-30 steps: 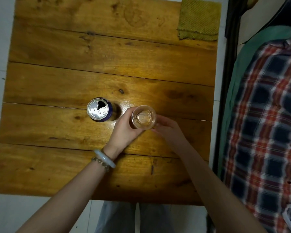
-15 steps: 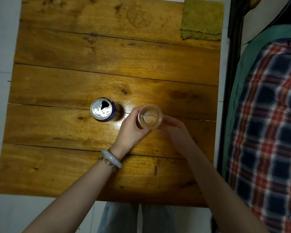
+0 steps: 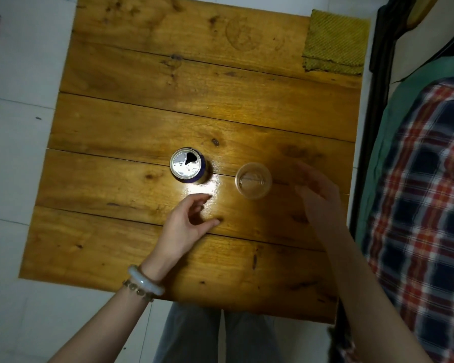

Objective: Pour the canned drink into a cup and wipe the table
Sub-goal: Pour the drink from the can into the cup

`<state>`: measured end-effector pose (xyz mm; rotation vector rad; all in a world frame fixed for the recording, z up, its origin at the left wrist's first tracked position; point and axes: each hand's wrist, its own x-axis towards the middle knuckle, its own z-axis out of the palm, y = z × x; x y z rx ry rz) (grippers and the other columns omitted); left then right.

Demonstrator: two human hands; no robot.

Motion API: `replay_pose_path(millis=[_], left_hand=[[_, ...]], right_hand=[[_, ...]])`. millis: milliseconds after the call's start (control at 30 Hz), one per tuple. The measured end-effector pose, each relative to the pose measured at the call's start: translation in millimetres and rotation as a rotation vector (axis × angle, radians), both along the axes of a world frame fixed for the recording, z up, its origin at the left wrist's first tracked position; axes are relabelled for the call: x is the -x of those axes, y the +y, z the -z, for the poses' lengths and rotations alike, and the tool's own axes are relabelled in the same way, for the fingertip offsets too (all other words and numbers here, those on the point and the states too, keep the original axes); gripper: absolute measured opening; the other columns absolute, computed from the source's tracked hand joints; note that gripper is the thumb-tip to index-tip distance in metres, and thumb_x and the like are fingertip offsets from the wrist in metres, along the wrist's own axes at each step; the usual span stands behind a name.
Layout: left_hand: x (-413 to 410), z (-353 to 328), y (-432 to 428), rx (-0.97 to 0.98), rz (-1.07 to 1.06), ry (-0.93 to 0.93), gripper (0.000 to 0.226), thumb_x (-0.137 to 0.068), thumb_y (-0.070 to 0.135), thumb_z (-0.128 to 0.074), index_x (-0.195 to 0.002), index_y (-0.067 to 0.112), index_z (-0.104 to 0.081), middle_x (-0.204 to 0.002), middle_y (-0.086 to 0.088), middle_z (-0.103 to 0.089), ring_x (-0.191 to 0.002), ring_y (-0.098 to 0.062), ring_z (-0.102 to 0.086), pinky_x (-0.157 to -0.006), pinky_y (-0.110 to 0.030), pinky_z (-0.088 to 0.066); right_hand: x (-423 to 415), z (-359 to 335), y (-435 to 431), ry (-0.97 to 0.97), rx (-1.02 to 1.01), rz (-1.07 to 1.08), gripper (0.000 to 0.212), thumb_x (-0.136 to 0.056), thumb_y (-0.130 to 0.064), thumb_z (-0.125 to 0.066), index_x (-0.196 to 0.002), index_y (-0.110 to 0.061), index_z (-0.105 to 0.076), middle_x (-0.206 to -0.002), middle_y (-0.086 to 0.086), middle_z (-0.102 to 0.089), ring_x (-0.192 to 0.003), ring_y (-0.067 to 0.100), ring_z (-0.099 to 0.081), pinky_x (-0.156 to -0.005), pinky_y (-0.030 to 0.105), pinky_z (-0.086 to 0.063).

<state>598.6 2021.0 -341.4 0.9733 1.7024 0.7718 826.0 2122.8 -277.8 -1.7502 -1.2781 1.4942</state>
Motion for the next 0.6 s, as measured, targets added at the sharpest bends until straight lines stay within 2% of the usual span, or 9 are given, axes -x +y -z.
replay_pose_path(millis=[33,67,133,200,233,333,467,500,600], left_hand=[[6.2,-6.2,-2.8,-0.004,-0.023,-0.003,0.052,-0.066,0.009,-0.083,-0.108,0.027,-0.057,-0.112,0.013,-0.063,-0.105,0.001,-0.059,-0.096,-0.019,-0.045],[12.5,-12.1,-4.3,-0.014,-0.048,-0.005,0.051,-0.066,0.009,-0.082,-0.108,0.024,-0.057,-0.109,0.016,-0.062,-0.101,0.006,-0.058,-0.093,-0.013,-0.044],[24.7,-22.9,-4.1,-0.041,-0.108,-0.002,0.052,-0.064,0.013,-0.080,-0.110,0.016,-0.056,-0.107,0.017,-0.061,-0.098,0.012,-0.058,-0.089,-0.008,-0.042],[36.6,-31.7,-0.6,-0.074,-0.164,0.022,0.056,-0.064,0.014,-0.080,-0.113,0.013,-0.053,-0.107,0.011,-0.062,-0.101,0.006,-0.058,-0.089,-0.009,-0.043],[42.4,-34.6,2.2,-0.093,-0.182,0.050,0.058,-0.065,0.010,-0.081,-0.115,0.013,-0.052,-0.110,0.006,-0.061,-0.104,-0.001,-0.057,-0.091,-0.011,-0.044],[55.1,-35.4,12.6,-0.130,-0.172,0.131,0.067,-0.069,0.005,-0.081,-0.125,0.016,-0.046,-0.125,0.001,-0.053,-0.115,-0.012,-0.052,-0.096,-0.022,-0.044],[62.6,-23.6,29.1,-0.062,-0.099,0.088,0.085,-0.067,0.010,-0.083,-0.139,0.017,-0.036,-0.137,0.006,-0.042,-0.125,-0.007,-0.042,-0.099,-0.008,-0.035],[63.8,-20.1,33.2,-0.040,-0.073,0.086,0.089,-0.067,0.009,-0.083,-0.141,0.017,-0.034,-0.140,0.004,-0.041,-0.128,-0.009,-0.040,-0.103,-0.011,-0.034],[65.1,-12.0,41.1,-0.017,0.022,0.076,0.092,-0.067,0.003,-0.081,-0.143,0.015,-0.032,-0.144,-0.001,-0.043,-0.134,-0.011,-0.037,-0.113,-0.036,-0.032]], right_hand=[[6.0,-7.6,-0.1,0.002,-0.033,-0.015,0.046,-0.088,0.005,-0.047,-0.126,-0.018,-0.055,-0.081,-0.027,-0.059,-0.059,-0.015,-0.053,-0.054,0.001,-0.040],[13.8,-15.2,-0.5,0.026,-0.056,-0.029,0.045,-0.088,0.007,-0.048,-0.126,-0.015,-0.055,-0.087,-0.024,-0.061,-0.067,-0.016,-0.056,-0.061,0.002,-0.042],[33.9,-28.4,-3.3,0.111,-0.080,-0.058,0.045,-0.086,0.011,-0.050,-0.126,-0.009,-0.055,-0.109,-0.007,-0.063,-0.093,-0.010,-0.058,-0.081,0.010,-0.047],[57.9,-35.5,-10.9,0.187,-0.079,-0.071,0.042,-0.086,0.011,-0.052,-0.124,-0.008,-0.054,-0.113,0.008,-0.062,-0.101,0.009,-0.058,-0.089,0.024,-0.047],[70.6,-35.4,-16.0,0.210,-0.074,-0.075,0.041,-0.087,0.012,-0.051,-0.123,-0.006,-0.054,-0.113,0.012,-0.062,-0.103,0.014,-0.058,-0.089,0.026,-0.047],[106.6,-24.9,-36.5,0.210,-0.043,-0.085,0.046,-0.087,0.015,-0.045,-0.130,0.000,-0.047,-0.122,0.003,-0.054,-0.117,0.017,-0.052,-0.092,0.012,-0.042],[141.1,-0.6,-55.0,0.137,0.106,-0.110,0.062,-0.087,0.007,-0.044,-0.144,-0.014,-0.029,-0.146,0.002,-0.037,-0.121,0.003,-0.041,-0.090,0.003,-0.035],[146.1,5.0,-56.9,0.119,0.129,-0.111,0.065,-0.087,0.004,-0.044,-0.145,-0.017,-0.025,-0.149,0.000,-0.033,-0.121,0.001,-0.039,-0.093,0.006,-0.035],[154.8,17.5,-57.7,0.091,0.149,-0.084,0.071,-0.085,0.005,-0.045,-0.147,-0.019,-0.020,-0.151,-0.003,-0.028,-0.135,0.009,-0.031,-0.112,0.029,-0.030]])
